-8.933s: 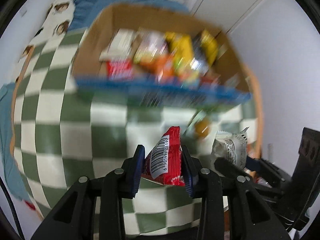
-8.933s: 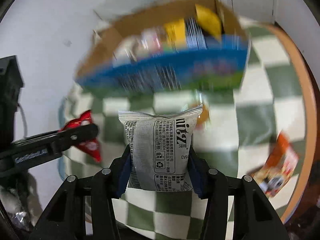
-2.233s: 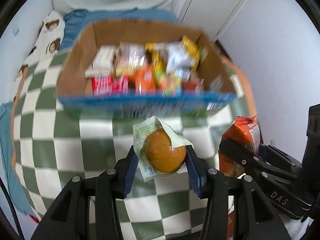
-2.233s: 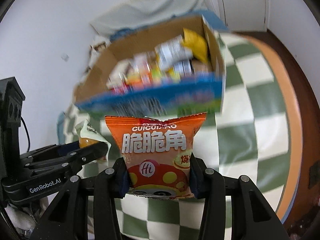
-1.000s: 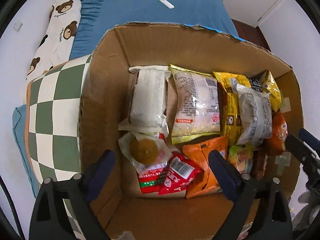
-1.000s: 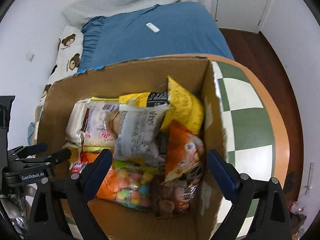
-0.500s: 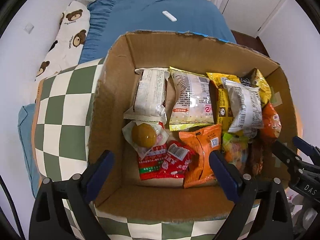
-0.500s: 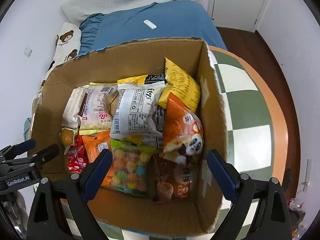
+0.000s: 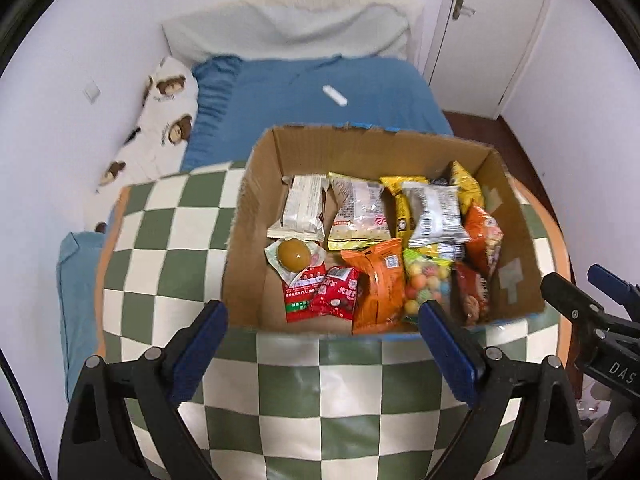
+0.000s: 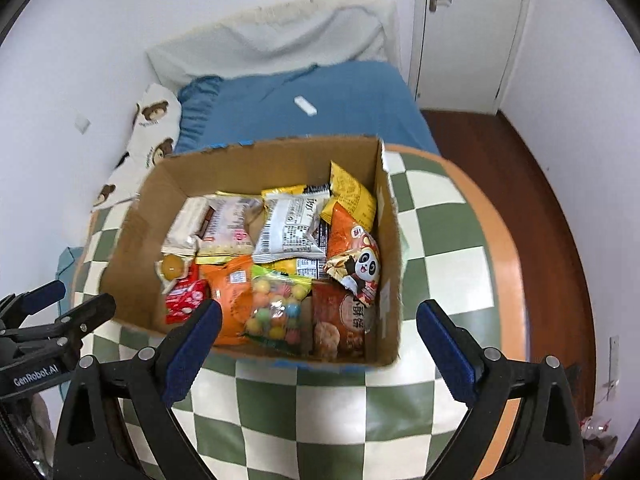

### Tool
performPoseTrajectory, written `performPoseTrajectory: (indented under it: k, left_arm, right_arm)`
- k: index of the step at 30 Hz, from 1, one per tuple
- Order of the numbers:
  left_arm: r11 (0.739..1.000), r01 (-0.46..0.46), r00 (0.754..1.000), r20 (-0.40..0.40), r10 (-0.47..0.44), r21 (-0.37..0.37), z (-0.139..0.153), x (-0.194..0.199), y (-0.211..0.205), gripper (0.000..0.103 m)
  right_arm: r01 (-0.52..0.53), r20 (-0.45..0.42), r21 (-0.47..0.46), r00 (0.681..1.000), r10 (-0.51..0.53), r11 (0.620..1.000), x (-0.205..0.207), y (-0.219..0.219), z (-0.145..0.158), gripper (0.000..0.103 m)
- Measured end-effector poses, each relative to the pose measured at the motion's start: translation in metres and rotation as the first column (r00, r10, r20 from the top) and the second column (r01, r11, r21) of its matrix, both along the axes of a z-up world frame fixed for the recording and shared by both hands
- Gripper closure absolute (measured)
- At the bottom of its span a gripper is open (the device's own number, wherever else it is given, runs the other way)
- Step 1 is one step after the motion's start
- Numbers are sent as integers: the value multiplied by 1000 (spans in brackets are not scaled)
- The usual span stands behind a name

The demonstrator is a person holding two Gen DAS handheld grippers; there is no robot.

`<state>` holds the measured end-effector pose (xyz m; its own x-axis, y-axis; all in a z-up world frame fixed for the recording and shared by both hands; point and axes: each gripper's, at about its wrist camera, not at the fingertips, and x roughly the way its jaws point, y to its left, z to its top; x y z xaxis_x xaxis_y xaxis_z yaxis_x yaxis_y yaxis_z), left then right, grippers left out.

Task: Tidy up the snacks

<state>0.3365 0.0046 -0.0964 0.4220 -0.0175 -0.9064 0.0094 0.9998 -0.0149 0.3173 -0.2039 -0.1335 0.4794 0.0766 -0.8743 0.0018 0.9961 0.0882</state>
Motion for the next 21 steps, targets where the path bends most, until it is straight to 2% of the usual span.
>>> performPoseTrajectory:
  k: [5,13,21]
  left_arm:
    - [1000,8,996,86,-7,-22,32,-43,-2,6]
    - [1000,16,977,212,-11,-23,79,-106,-5,6]
    - [1000,9,957,290,-5,-11,112,-158,-4,6]
  right_arm:
    - [5,94,9,996,-6,1000,-45,-1,36,3]
    - [21,216,-16,976,-17,1000,-119,-3,83,2]
    - [12,286,-15,958,-8,1000,-178,-1,119,1]
